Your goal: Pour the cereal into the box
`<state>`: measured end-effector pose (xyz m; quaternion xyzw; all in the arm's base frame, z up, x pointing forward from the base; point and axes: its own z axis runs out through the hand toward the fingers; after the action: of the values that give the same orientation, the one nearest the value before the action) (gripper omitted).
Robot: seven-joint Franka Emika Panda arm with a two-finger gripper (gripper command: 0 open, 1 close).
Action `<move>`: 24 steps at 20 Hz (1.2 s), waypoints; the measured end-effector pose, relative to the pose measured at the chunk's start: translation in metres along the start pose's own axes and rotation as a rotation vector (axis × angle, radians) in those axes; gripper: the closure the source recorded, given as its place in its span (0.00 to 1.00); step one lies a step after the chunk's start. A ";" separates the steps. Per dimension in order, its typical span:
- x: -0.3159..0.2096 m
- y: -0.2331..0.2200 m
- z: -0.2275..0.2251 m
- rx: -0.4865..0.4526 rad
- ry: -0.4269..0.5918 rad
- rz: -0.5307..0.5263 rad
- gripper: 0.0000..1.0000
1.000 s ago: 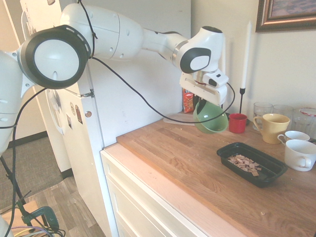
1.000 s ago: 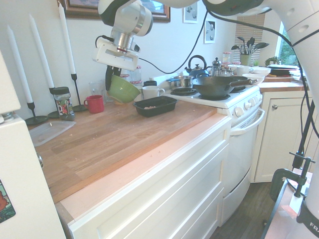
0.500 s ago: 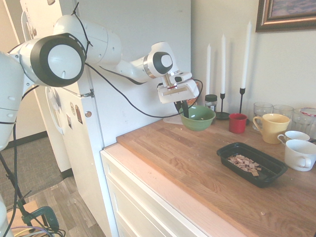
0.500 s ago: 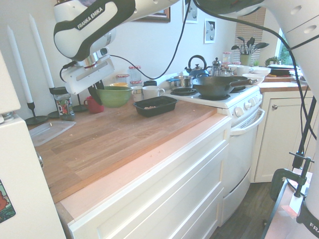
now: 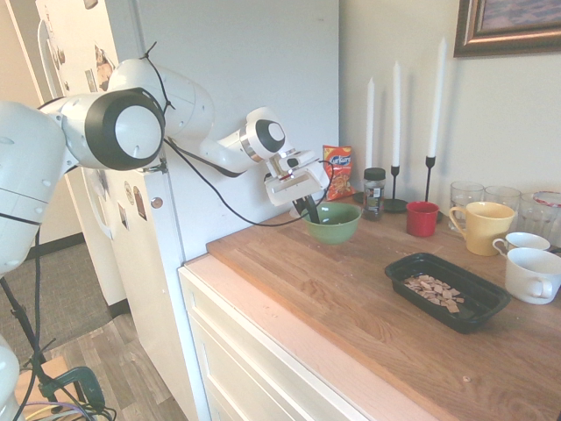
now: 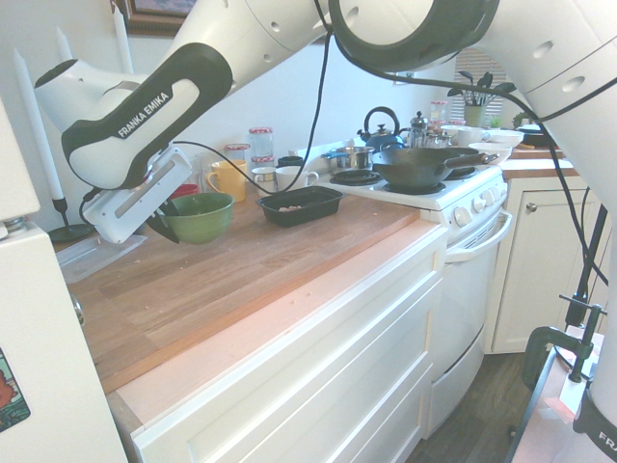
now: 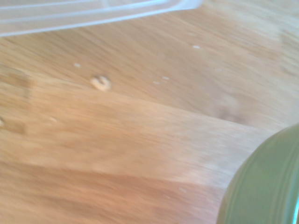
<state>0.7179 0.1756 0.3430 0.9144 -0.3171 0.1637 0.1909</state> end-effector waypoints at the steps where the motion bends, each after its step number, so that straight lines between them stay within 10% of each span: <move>1: -0.002 -0.005 0.005 0.000 -0.001 0.001 1.00; 8: -0.003 -0.026 0.022 0.007 0.002 0.020 1.00; 9: -0.002 -0.027 0.022 0.008 0.002 0.022 0.00; 24: -0.004 -0.032 0.011 0.090 -0.131 0.052 0.00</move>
<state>0.7374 0.1963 0.3233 0.9223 -0.3449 0.1226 0.1241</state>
